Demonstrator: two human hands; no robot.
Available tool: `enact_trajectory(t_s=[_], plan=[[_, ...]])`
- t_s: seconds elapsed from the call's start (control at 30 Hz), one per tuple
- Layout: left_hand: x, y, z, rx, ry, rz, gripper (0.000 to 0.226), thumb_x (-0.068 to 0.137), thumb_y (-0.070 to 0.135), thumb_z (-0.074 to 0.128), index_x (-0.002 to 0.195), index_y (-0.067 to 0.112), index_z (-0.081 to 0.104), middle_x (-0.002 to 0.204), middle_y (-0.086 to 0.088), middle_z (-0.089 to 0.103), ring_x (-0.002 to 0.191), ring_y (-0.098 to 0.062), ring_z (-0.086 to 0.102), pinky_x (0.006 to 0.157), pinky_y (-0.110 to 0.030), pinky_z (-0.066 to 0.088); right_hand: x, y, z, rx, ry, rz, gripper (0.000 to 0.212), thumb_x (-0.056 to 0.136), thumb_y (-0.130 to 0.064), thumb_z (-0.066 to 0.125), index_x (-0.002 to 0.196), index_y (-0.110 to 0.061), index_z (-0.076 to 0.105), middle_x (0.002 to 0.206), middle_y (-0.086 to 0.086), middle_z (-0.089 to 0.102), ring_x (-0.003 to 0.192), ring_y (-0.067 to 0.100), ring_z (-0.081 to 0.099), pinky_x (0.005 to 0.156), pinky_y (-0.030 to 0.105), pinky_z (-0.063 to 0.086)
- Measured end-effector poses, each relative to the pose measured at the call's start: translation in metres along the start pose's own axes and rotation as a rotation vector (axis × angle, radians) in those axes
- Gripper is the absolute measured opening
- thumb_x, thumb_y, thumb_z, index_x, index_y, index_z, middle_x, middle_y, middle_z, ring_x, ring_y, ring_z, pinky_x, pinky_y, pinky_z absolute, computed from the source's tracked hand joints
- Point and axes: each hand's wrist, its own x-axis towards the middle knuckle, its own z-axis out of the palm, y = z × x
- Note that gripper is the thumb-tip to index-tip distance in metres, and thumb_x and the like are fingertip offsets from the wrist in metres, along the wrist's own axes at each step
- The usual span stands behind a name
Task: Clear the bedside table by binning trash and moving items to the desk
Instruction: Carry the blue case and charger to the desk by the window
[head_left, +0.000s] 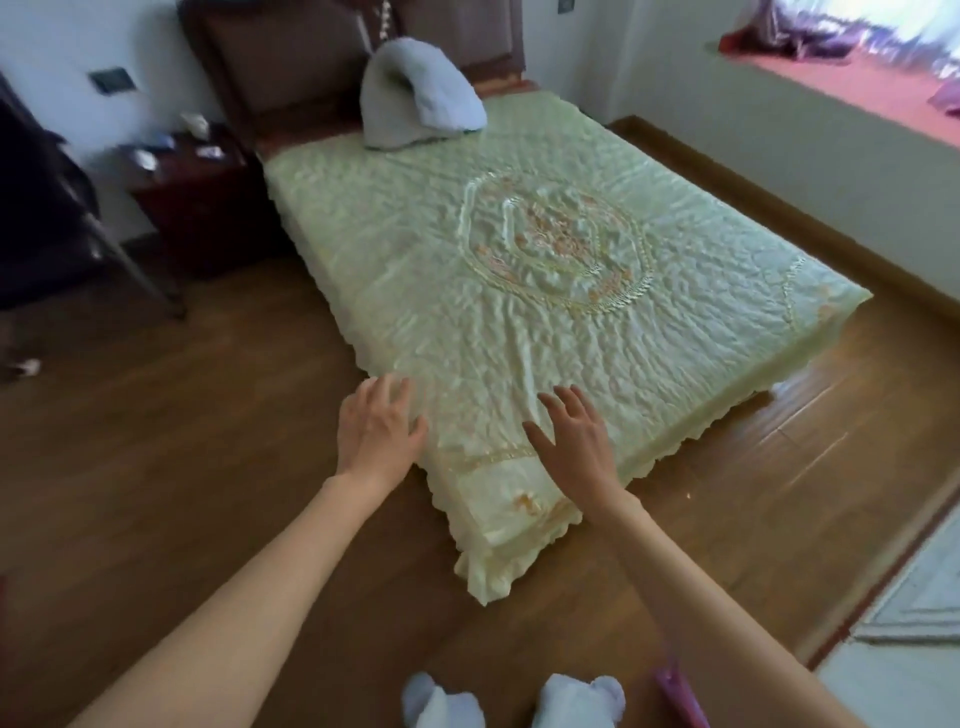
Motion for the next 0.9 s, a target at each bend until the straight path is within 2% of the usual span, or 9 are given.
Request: enact_trajectory(t_s=[0.2,0.57,0.9], plan=[[-0.01,-0.112,-0.046,0.038,0.066,-0.117,0.049,0.089,0.034,0.056,0.13,0.007,0.051,0.135,-0.016,0.05,0.126,-0.032,0.044,0.098,-0.046,0.04,0.04,-0.11,0.022,-0.012,-0.028,-0.154,0.055,0.096,-0.047,0.044,0.142,-0.017,0.041,0.153,0.008,0.035,0.147,0.023,0.018,0.119,0.043,0.019],[0.001,-0.254,-0.092,0.099,0.135,-0.344,0.05,0.092,0.038,0.05,0.134,0.011,0.046,0.139,-0.013,0.046,0.129,-0.028,0.039,0.102,-0.044,0.037,0.133,-0.261,0.054,-0.012,-0.087,-0.411,0.052,0.097,-0.042,0.046,0.142,-0.016,0.043,0.152,0.008,0.036,0.146,0.023,0.019,0.118,0.042,0.02],[0.113,-0.363,-0.12,0.175,0.16,-0.455,0.053,0.092,0.042,0.048,0.136,0.012,0.043,0.142,-0.012,0.043,0.131,-0.028,0.038,0.103,-0.043,0.037,0.282,-0.374,0.1,-0.011,-0.106,-0.576,0.053,0.096,-0.042,0.046,0.141,-0.014,0.043,0.15,0.009,0.038,0.144,0.023,0.024,0.117,0.041,0.024]])
